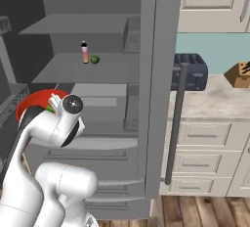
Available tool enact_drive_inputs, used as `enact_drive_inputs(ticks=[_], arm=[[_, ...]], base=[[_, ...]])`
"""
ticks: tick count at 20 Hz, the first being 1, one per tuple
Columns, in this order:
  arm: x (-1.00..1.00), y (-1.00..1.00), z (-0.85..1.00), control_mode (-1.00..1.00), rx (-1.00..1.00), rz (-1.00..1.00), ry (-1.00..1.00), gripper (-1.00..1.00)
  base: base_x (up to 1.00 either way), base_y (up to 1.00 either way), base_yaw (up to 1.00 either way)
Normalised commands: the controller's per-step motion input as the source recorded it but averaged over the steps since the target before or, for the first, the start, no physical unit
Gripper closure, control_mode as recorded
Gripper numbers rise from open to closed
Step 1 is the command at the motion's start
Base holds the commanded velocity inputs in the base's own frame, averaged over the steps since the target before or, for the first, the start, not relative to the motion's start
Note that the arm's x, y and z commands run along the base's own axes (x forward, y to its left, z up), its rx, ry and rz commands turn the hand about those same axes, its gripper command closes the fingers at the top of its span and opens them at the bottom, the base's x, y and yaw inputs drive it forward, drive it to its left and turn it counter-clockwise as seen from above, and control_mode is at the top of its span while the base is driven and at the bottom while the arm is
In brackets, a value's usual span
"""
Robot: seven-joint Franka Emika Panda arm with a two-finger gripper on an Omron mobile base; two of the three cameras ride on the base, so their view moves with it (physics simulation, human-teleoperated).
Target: Pick the chicken drumstick and lemon wedge from their plates and place them in the bowl. Then put the bowl in the fridge.
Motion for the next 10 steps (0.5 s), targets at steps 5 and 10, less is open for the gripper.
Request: enact_drive_inputs(ticks=[5,10], arm=[[0.00,0.00,0.00,1.00,0.00,0.00,0.00,1.00],[0.00,0.00,0.00,1.00,0.00,0.00,0.00,1.00]], base=[[0.19,0.03,-0.03],[0.02,0.09,-0.03]])
